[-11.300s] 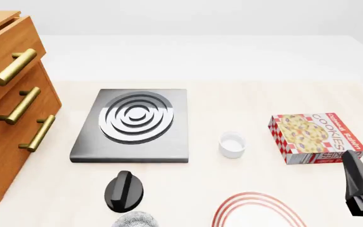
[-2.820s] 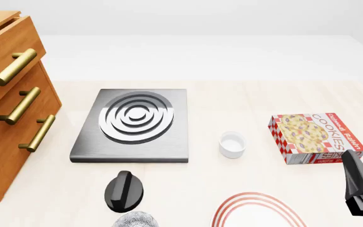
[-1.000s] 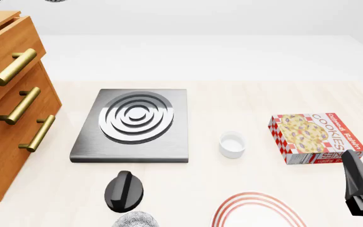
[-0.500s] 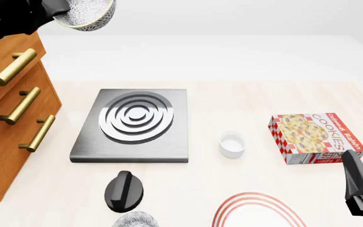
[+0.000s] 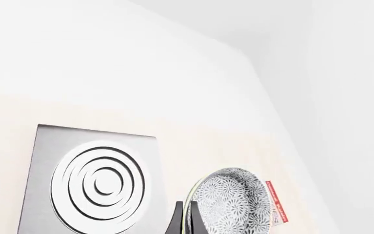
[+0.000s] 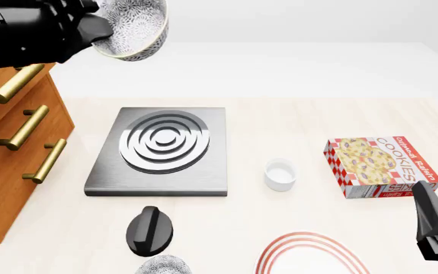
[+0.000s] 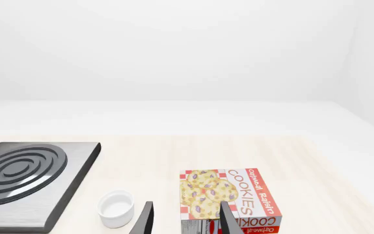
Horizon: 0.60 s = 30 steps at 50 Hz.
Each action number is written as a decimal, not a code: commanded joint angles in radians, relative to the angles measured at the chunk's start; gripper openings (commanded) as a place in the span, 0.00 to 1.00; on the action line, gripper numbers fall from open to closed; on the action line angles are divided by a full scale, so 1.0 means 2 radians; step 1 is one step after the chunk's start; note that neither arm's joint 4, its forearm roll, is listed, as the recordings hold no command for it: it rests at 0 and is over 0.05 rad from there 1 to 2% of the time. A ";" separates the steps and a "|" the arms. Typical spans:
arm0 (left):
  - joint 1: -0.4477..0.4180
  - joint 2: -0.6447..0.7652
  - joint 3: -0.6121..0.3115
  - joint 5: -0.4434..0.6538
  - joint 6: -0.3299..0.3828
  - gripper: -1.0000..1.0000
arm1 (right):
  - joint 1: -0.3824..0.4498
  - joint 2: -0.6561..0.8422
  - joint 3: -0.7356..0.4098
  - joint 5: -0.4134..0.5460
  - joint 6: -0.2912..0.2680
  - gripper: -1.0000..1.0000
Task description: Pick the akita bowl on the wooden cabinet and place it on the plate.
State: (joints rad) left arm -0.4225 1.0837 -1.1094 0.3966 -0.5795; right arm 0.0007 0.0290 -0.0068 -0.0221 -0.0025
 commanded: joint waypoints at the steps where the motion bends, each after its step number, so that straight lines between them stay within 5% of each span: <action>1: -0.030 -0.003 0.011 -0.002 0.002 0.00 | 0.000 0.000 0.000 0.000 0.000 1.00; 30: -0.092 0.005 0.015 0.020 0.007 0.00 | 0.000 0.000 0.000 0.000 0.000 1.00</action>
State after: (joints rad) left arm -0.5660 1.0891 -1.0737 0.4246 -0.5759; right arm 0.0007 0.0290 -0.0068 -0.0221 -0.0025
